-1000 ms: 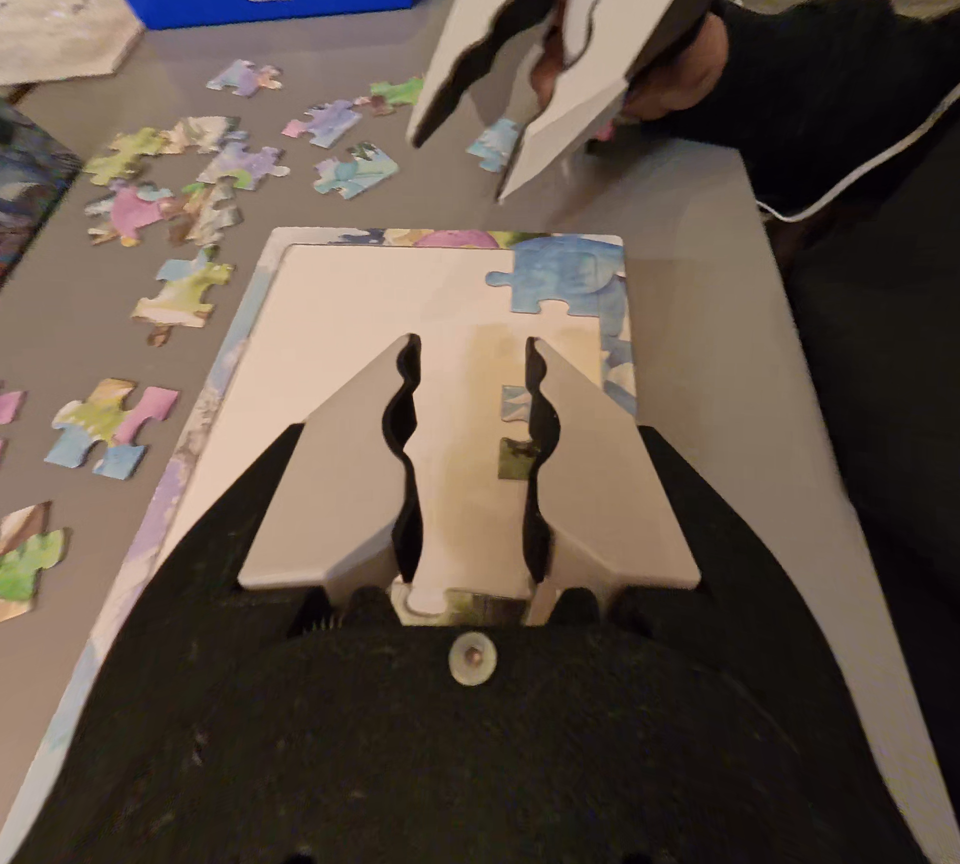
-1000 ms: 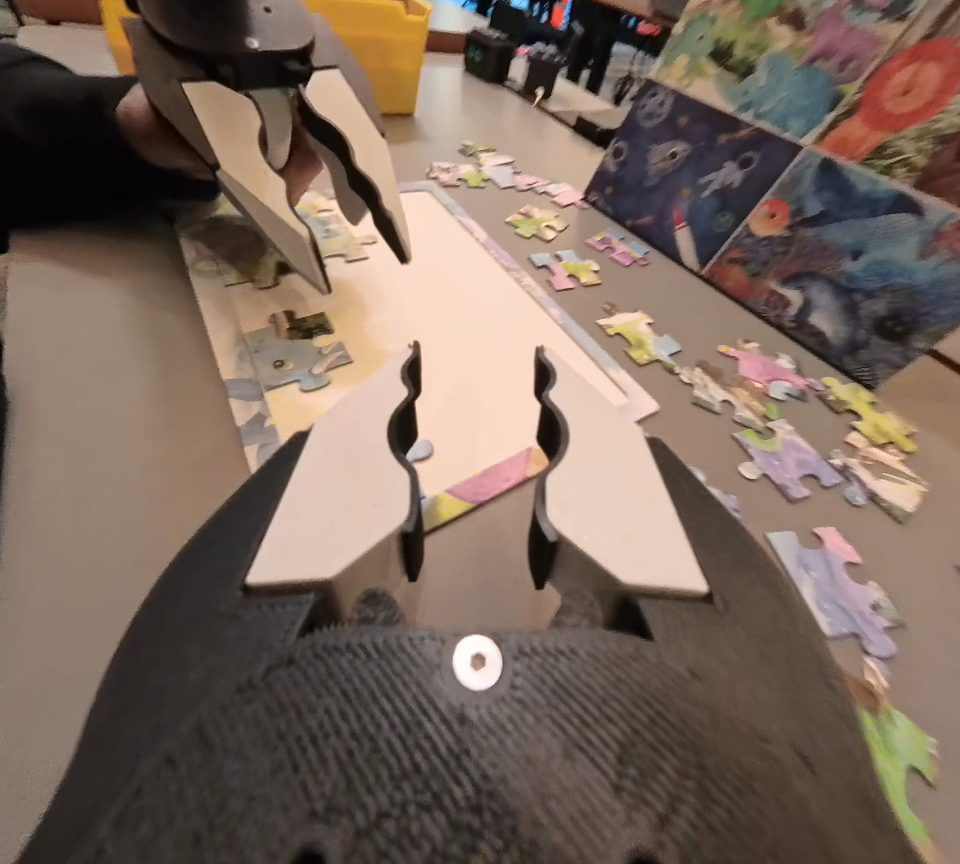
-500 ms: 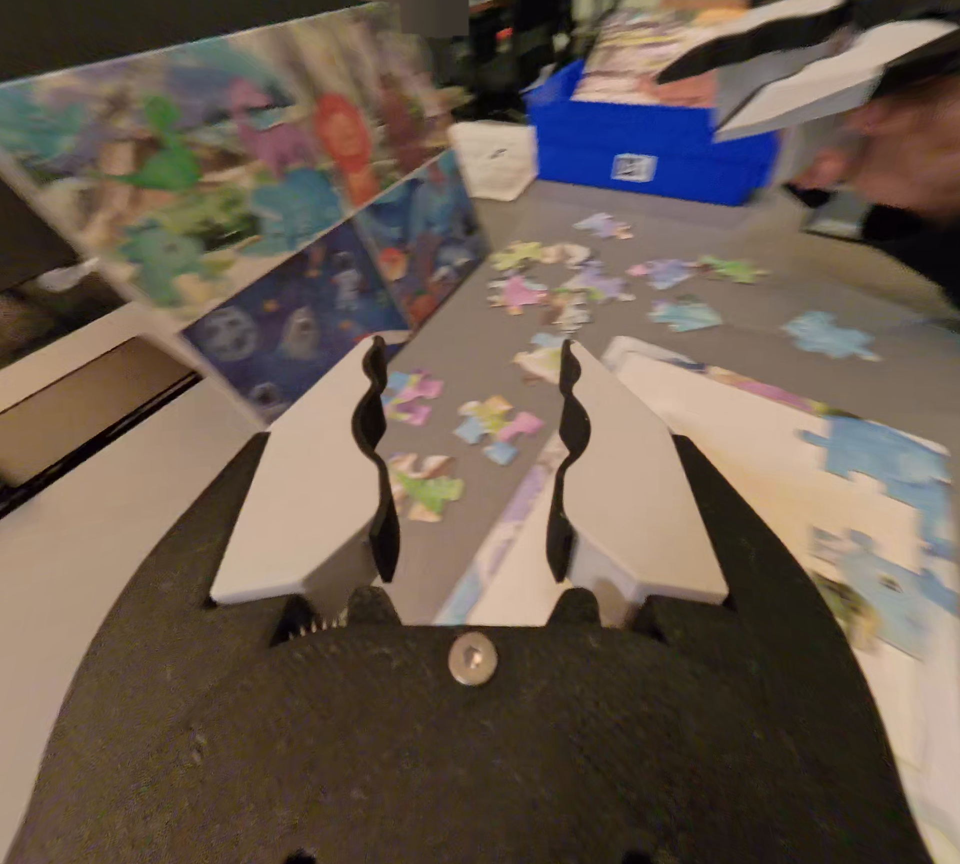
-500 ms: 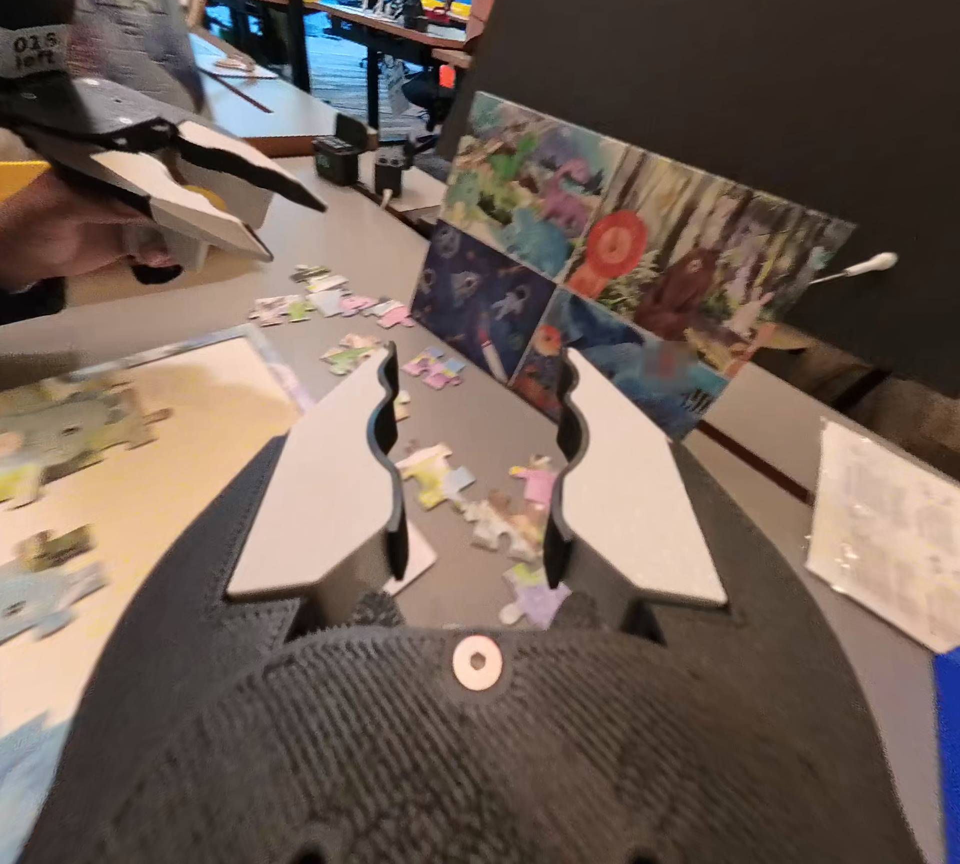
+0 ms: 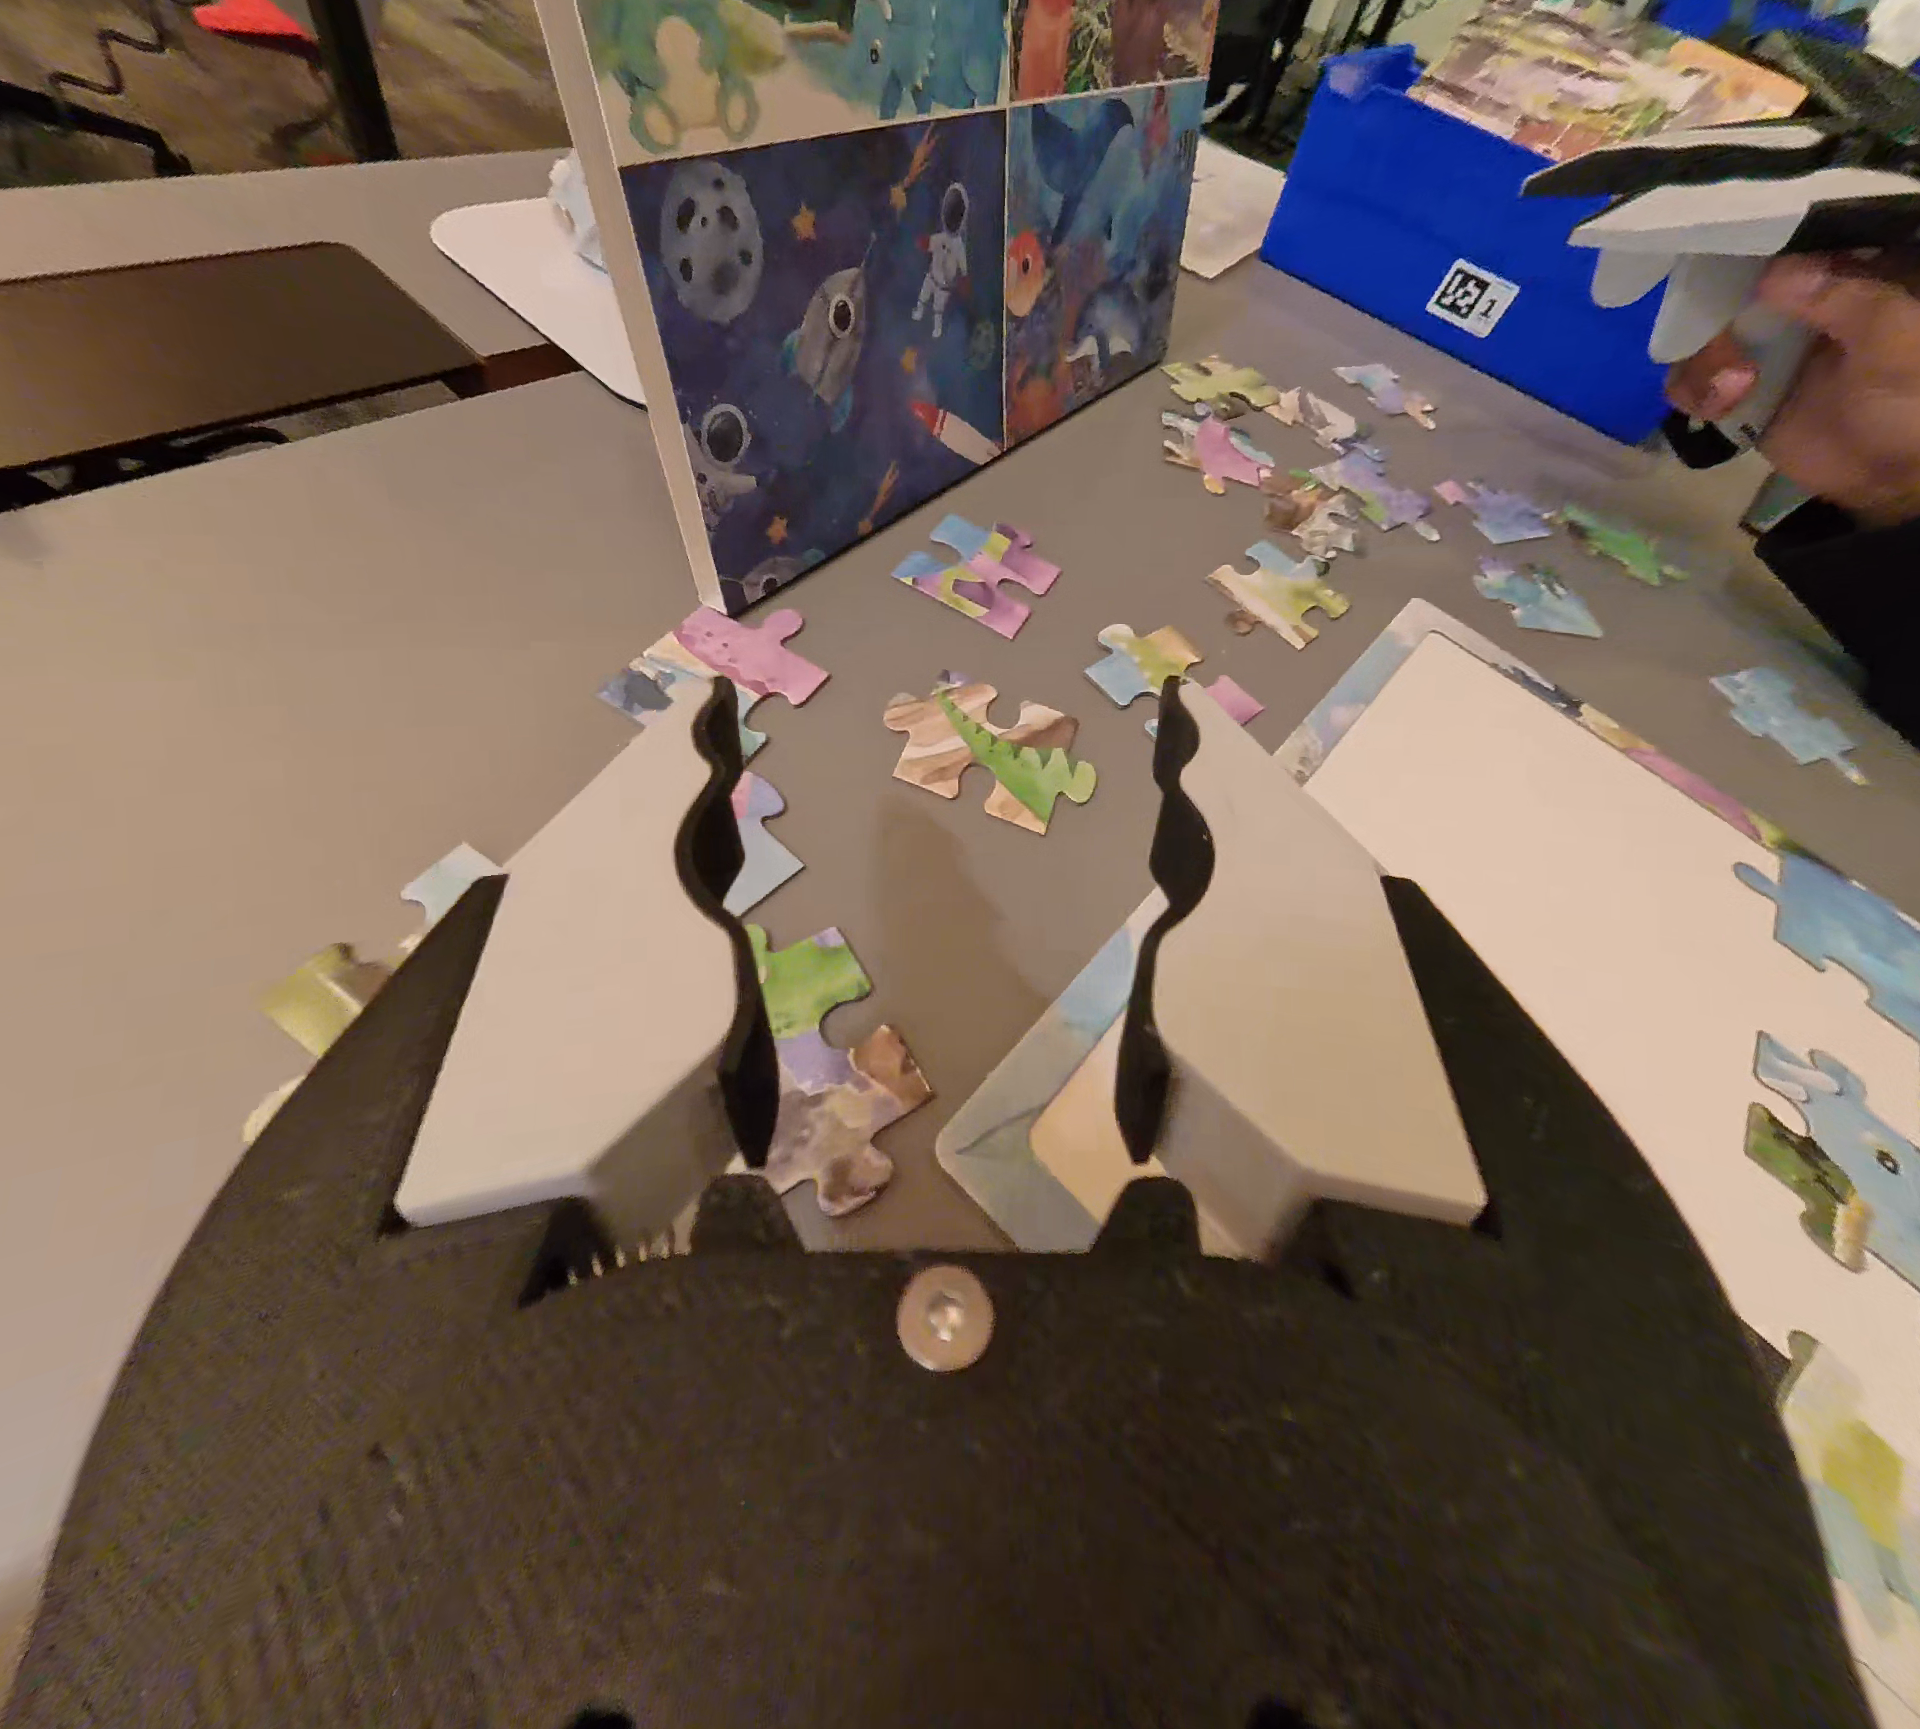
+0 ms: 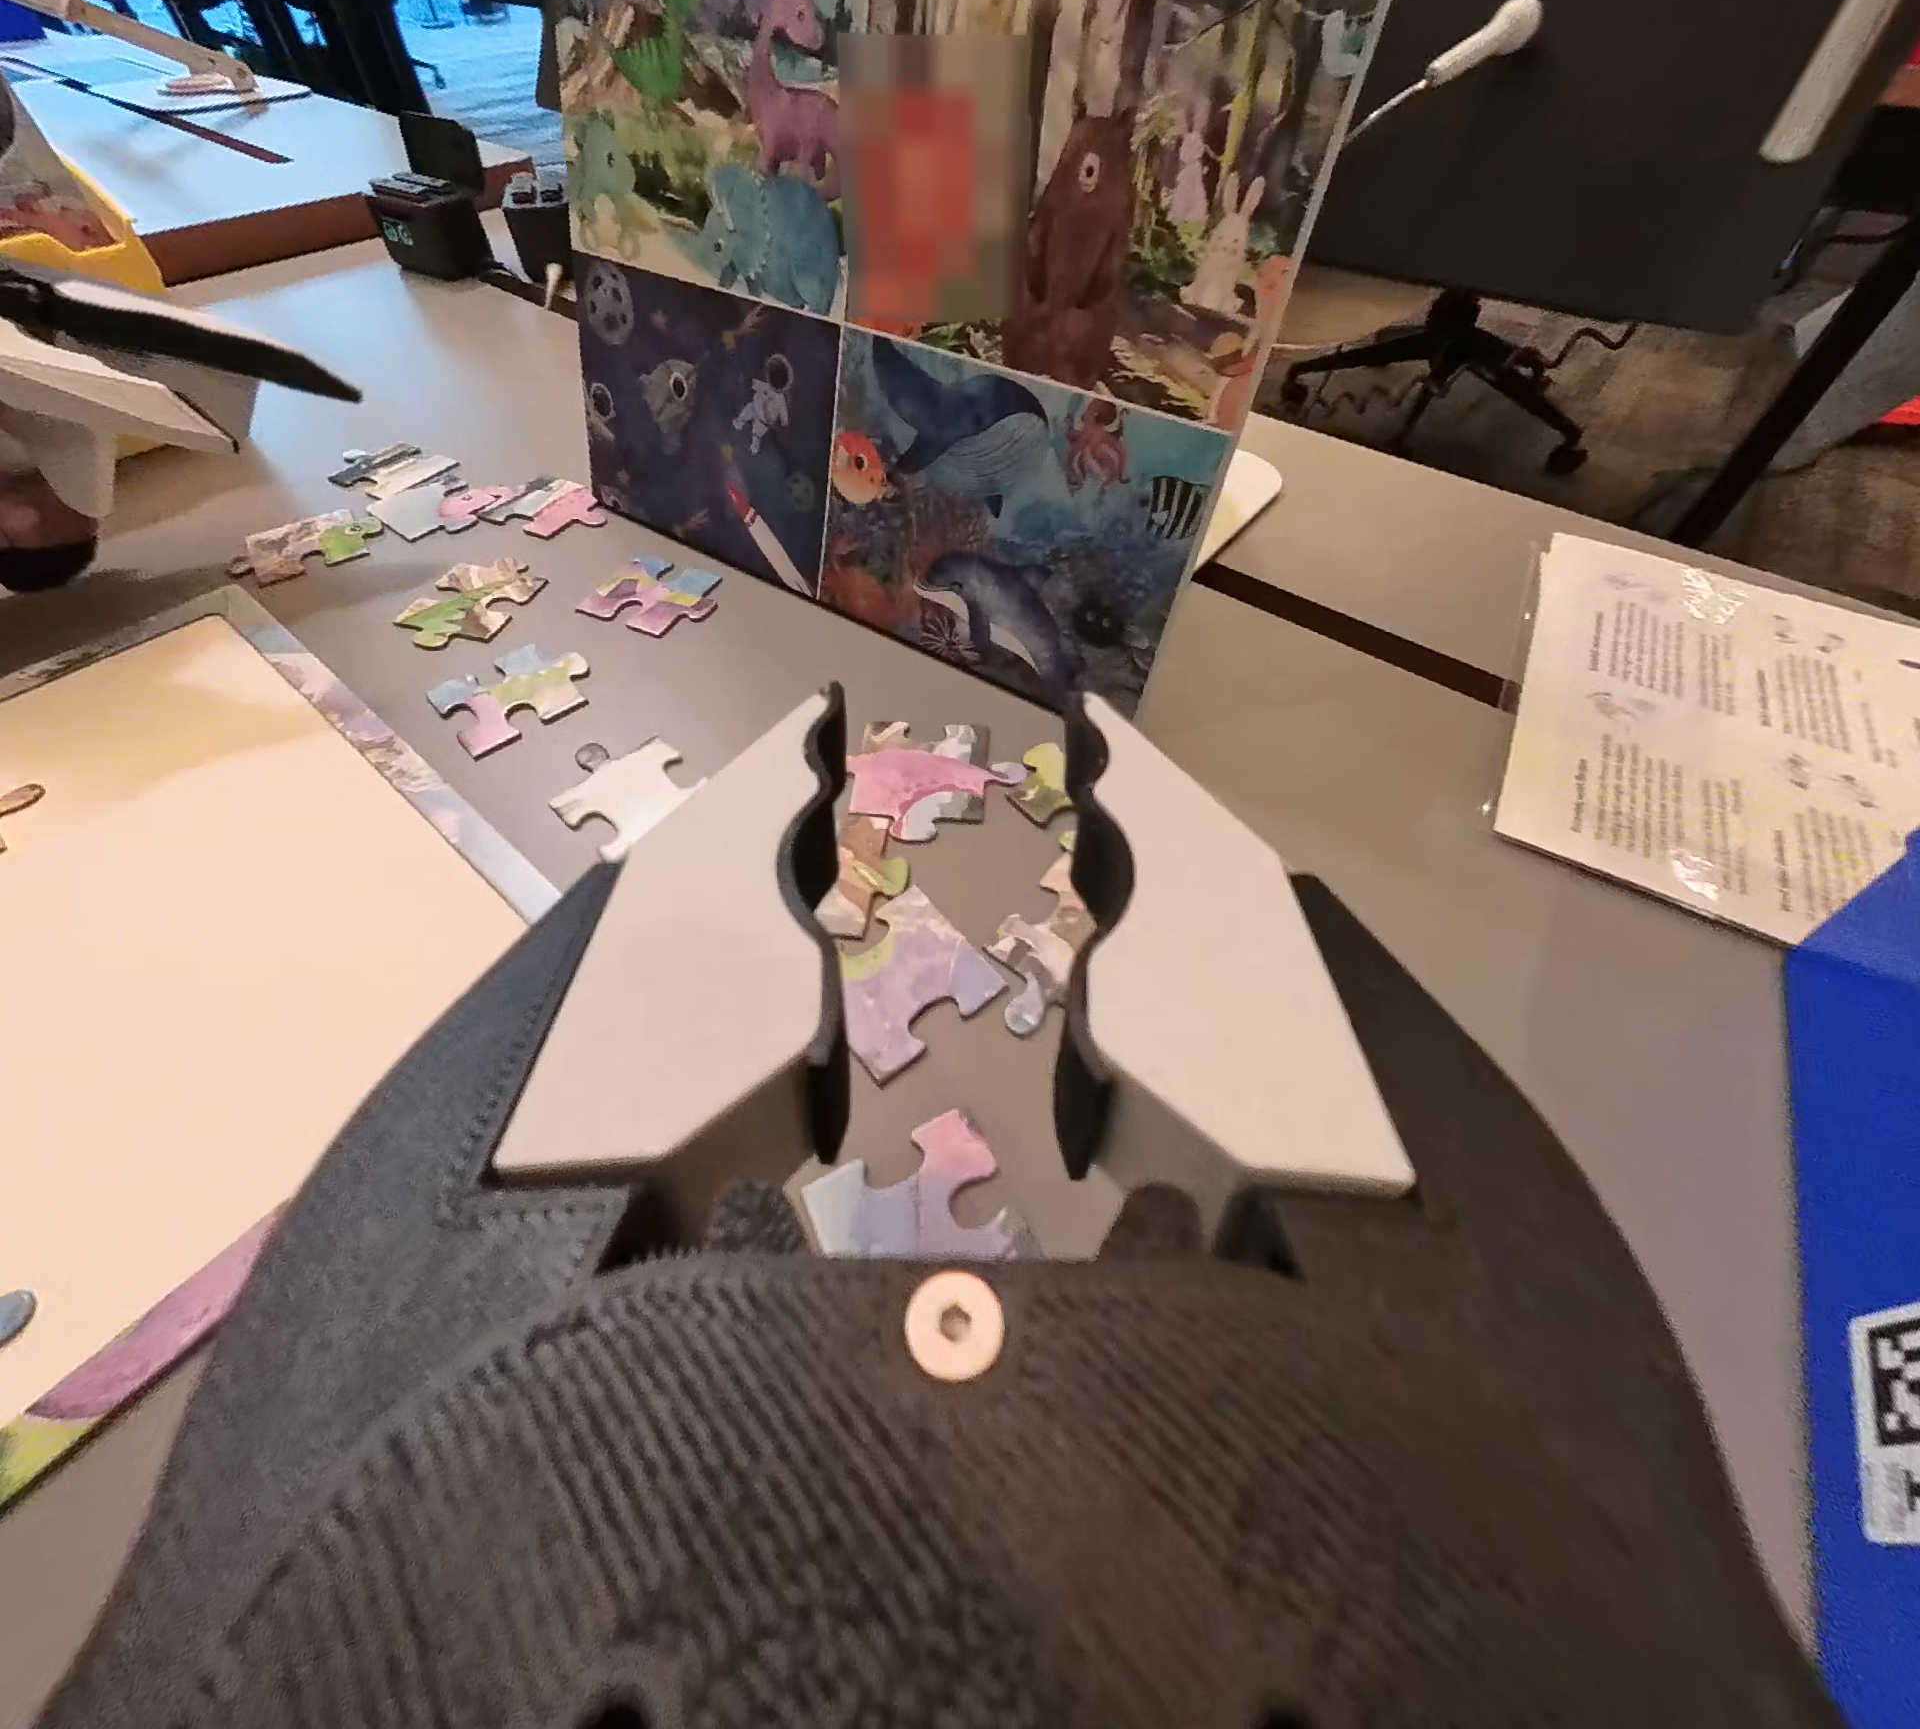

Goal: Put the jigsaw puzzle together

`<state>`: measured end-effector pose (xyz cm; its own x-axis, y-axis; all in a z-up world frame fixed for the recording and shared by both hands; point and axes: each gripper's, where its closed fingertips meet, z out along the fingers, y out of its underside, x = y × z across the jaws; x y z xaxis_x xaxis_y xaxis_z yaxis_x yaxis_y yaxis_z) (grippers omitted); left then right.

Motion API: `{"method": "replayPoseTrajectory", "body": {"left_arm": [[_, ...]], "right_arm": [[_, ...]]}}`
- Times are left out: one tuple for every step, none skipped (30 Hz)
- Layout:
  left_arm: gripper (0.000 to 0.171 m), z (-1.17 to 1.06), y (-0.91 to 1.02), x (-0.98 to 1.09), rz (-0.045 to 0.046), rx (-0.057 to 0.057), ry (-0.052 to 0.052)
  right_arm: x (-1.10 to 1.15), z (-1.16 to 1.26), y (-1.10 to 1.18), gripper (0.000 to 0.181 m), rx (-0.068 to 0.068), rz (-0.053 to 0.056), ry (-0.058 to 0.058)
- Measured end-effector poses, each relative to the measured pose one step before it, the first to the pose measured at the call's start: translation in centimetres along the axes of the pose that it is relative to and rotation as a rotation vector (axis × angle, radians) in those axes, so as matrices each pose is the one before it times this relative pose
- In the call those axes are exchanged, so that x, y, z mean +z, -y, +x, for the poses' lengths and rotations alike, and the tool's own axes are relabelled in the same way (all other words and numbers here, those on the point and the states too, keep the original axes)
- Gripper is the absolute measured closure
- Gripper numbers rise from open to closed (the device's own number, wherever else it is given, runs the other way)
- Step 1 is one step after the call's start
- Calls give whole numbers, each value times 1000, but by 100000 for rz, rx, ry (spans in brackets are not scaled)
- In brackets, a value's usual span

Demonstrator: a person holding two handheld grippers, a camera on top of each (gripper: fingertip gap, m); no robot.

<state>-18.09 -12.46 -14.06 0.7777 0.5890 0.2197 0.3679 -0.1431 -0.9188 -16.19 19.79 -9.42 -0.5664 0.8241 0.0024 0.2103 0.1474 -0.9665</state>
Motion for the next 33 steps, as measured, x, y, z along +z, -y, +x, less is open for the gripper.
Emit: {"method": "replayPoseTrajectory", "body": {"left_arm": [[94,64,-42,28,26,-140,-690],[96,62,-24,15,-69,343,-295],[97,32,-24,23,-148,808,149],[98,17,-23,15,-216,1142,467],[100,2,-38,28,-290,1251,585],[101,-5,-58,42,-358,1266,591],[103,-7,-105,51,-548,1287,548],[103,-67,-154,78,-793,1085,697],[104,-52,-148,77,-806,784,495],[104,-47,-133,73,-624,514,312],[105,-64,-113,68,-379,258,332],[106,-33,-96,54,-218,-49,38],[107,10,-66,46,-154,-289,-330],[107,17,2,12,-90,-260,-318],[107,5,54,-7,388,-201,-93],[108,27,70,-32,533,-179,-170],[108,6,64,-21,429,-144,-106],[109,-16,19,-11,181,-91,32],[109,-45,-13,-6,31,-189,56],[109,-25,28,-19,207,-366,-161],[109,-37,35,-22,272,-389,-108],[109,-33,38,-14,277,-341,-119],[109,-5,15,2,133,-339,-203],[110,-1,-5,13,-51,-223,-159],[110,-8,-11,6,-40,-51,17],[110,-8,8,-8,15,101,72],[110,6,-12,18,-115,154,103],[110,10,-34,25,-247,125,69],[110,-15,-30,21,-237,26,100],[109,-24,-23,25,-144,-131,33],[109,-17,-7,5,-55,-288,-55],[109,-38,-1,3,51,-427,-91],[109,-38,12,-20,112,-533,-150]], "right_arm": [[-12,-31,-48,142,1561,465,1433],[40,-210,-5,142,2872,1169,2856],[101,-245,-77,142,3602,1033,3236],[121,-165,-200,141,3356,359,2825],[142,-33,-276,141,2364,-377,1821],[138,112,-297,141,1132,-744,493],[111,173,-261,141,87,-736,-409],[100,134,-228,141,-544,-880,-659],[116,80,-229,142,-877,-1086,-671],[107,-17,-183,141,-1019,-1139,-398],[90,-102,-100,141,-1255,-940,-288],[56,-98,-51,141,-1486,-611,-533],[34,-124,19,141,-1463,-343,-473],[24,-145,39,141,-1166,-222,-197],[17,-146,49,141,-870,-172,-28],[5,-108,57,141,-669,-35,-70],[9,-65,37,141,-551,105,-141],[0,4,-14,141,-435,92,-244],[9,96,-79,141,-337,-75,-431],[25,172,-137,141,-119,-294,-582],[25,207,-162,141,291,-456,-434],[9,158,-136,142,639,-294,-133],[-21,141,-54,142,735,120,-84],[-48,88,32,142,655,492,-1],[-86,43,130,142,548,719,157],[-110,-6,187,141,385,852,170],[-130,-11,225,141,11,894,24],[-153,13,209,141,-407,749,-288],[-143,58,166,141,-671,534,-529],[-124,92,112,141,-686,282,-669],[-75,106,34,141,-512,27,-615],[-34,92,-21,141,-226,-196,-380],[12,37,-60,141,55,-287,-54]]}}
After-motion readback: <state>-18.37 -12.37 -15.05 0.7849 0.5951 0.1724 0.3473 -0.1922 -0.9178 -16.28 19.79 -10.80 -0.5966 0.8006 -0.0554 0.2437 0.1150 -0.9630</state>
